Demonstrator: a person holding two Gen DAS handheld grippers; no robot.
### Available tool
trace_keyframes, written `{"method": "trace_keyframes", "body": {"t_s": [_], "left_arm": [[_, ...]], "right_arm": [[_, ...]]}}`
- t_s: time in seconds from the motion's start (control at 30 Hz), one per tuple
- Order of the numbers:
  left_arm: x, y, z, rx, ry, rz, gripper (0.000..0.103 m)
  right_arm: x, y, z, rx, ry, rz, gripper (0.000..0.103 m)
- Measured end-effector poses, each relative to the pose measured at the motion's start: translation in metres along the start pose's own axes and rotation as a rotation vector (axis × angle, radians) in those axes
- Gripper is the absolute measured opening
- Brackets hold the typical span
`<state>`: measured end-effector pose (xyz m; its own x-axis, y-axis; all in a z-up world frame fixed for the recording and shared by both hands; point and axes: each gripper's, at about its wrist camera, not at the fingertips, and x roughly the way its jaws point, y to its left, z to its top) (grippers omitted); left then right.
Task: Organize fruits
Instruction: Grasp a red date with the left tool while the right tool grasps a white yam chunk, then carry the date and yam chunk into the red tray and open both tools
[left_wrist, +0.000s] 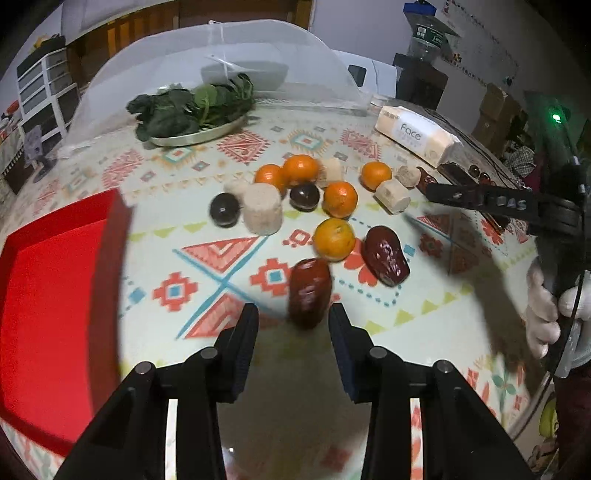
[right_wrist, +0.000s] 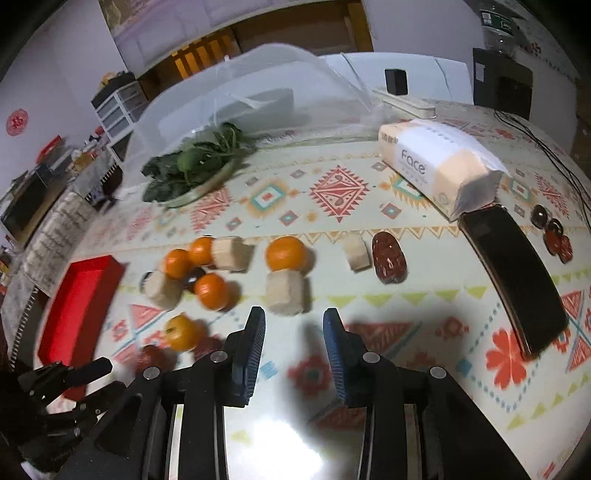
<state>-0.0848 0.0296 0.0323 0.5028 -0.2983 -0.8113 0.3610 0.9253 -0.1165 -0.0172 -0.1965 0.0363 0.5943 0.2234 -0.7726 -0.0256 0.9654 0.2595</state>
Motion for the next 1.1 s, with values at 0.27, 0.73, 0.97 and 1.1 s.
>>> {"method": "trace_keyframes", "body": {"t_s": [0.27, 0.73, 0.97, 1.1], "left_arm": [[0.033, -0.003, 0.013, 0.013, 0.028, 0.012, 0.038], [0.005, 0.014, 0.003, -0.066, -0.036, -0.013, 0.031], [-0.050, 0.049, 0.000, -0.173, -0.145, -0.025, 0.031], [-0.071, 0.076, -0.009, -0.226, -0.178, -0.005, 0.031]], "right_arm": [[0.037, 0.006, 0.015, -0.026, 0.049, 0.008, 0.035], [0.020, 0.023, 0.011, -0.087, -0.008, -0.053, 0.029], [-0.029, 0.061, 0.012, -0.138, -0.071, 0.031, 0.001], [-0.033, 0.073, 0.015, -0.198, -0.077, 0.006, 0.002]]}}
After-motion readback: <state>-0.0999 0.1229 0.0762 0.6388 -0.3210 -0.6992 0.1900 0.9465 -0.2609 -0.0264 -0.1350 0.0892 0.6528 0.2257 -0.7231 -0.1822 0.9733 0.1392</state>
